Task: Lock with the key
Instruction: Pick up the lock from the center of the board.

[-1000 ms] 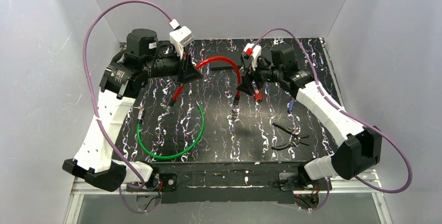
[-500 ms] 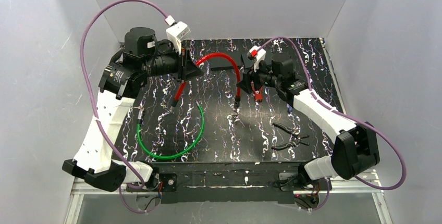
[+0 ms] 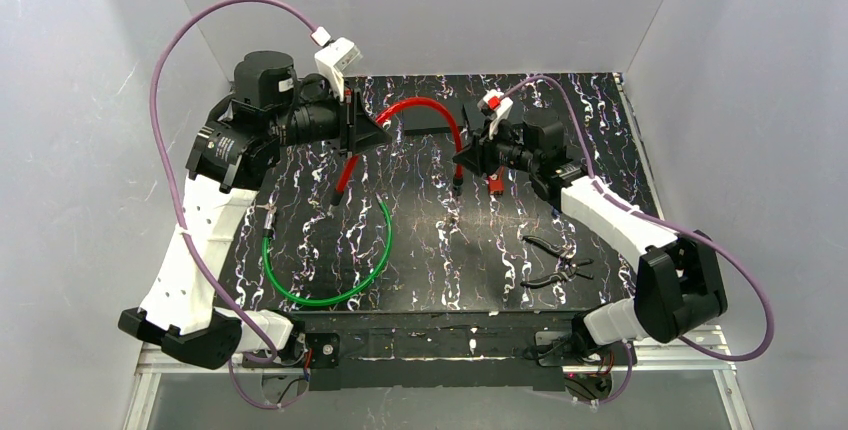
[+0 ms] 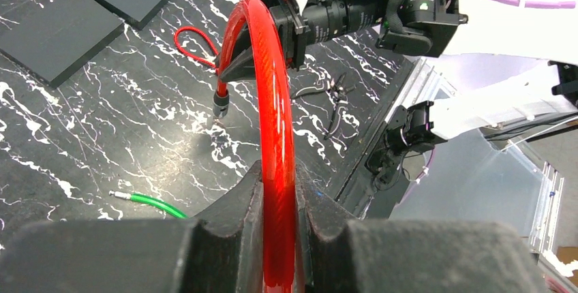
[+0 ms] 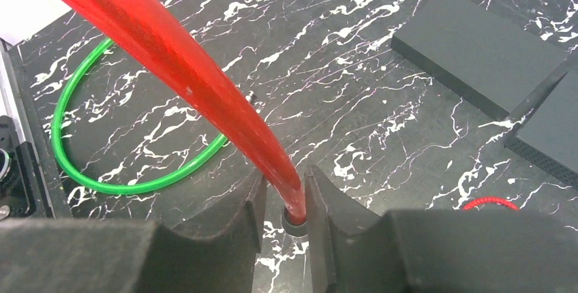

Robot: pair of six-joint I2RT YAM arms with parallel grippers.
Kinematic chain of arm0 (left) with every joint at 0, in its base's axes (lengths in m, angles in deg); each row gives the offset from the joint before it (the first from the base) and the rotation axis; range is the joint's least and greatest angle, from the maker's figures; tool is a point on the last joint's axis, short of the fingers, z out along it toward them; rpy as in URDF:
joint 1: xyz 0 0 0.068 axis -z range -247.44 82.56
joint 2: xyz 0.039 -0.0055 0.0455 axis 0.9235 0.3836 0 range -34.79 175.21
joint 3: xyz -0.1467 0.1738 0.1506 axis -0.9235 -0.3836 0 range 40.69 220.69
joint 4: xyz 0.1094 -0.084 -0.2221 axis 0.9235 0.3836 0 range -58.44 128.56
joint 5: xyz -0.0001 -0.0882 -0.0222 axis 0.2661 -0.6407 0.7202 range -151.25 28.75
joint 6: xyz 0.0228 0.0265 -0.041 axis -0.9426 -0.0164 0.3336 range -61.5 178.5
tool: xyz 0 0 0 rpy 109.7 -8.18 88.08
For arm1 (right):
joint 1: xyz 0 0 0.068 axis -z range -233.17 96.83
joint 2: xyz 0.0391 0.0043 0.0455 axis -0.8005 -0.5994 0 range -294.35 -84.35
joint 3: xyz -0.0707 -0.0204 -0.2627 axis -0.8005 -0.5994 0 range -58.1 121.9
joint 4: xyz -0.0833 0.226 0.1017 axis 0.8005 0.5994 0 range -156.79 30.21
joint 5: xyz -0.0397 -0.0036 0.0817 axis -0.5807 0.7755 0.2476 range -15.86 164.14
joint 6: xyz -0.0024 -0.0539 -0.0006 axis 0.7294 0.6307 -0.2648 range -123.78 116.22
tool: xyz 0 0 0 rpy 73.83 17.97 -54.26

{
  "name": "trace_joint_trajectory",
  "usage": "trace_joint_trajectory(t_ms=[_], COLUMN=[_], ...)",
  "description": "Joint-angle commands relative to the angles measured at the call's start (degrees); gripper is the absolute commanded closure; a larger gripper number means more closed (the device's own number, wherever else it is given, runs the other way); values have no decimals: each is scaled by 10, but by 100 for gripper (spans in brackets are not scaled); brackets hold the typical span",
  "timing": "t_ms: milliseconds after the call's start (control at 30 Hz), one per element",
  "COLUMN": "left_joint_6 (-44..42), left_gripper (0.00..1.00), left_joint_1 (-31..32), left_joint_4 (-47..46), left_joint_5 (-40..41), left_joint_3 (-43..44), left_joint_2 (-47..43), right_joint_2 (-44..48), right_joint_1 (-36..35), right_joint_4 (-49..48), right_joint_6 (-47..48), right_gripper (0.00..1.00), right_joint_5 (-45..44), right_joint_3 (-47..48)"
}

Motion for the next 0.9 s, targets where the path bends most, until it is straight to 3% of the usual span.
trace_joint_trajectory(t_ms=[0, 333, 400, 467, 500, 867], left_joint_6=[29, 66, 80, 89, 88, -35], left_gripper=[100, 100, 100, 100, 100, 96], left_joint_1=[-6, -16, -19, -22, -22, -23], left_joint_4=[-51, -70, -78, -87, -89, -24], left_joint_5=[-33, -60, -66, -71, -74, -52], left_joint_3=[26, 13, 7, -3, -9, -159], left_joint_2=[-25, -28, -30, -33, -35, -74], right_joint_2=[-14, -14, -14, -14, -13, -4], right_joint_1=[4, 4, 4, 5, 6, 56], right_joint_4=[-53, -81, -84, -86, -87, -92], right_joint_6=[-30, -40, -41, -43, -45, -91], right_gripper=[65, 68, 79, 96, 99, 99], right_joint_5=[12, 8, 7, 4, 0, 22], right_joint_3=[-5, -22, -22, -21, -20, 63])
